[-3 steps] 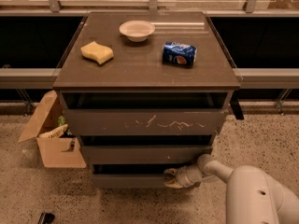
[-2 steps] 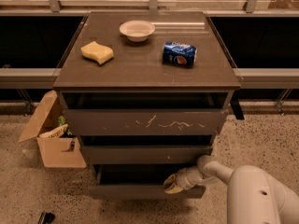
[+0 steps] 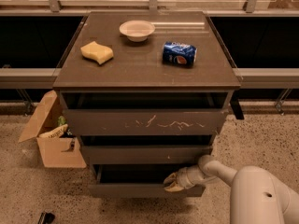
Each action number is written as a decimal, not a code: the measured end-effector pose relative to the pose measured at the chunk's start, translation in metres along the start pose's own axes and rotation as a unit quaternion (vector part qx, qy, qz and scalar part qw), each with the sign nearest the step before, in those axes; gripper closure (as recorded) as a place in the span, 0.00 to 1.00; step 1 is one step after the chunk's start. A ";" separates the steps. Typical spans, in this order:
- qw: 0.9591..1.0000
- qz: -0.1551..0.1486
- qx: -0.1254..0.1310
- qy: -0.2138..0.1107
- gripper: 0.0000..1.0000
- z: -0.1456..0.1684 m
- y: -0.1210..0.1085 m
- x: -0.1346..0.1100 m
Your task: Open bottom drawer
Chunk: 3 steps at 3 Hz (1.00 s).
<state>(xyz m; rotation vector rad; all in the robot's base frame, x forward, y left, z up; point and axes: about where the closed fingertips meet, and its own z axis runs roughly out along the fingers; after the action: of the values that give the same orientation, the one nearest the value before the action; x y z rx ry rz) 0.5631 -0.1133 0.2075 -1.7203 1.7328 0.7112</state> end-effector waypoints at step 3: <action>1.000 0.000 0.000 0.000 0.12 0.000 0.000 0.000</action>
Offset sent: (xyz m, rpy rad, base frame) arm 0.0000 0.0000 0.0000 0.0000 0.0000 0.0000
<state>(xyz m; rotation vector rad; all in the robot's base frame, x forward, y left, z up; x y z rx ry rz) 0.5630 -0.1132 0.2074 -1.7204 1.7327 0.7114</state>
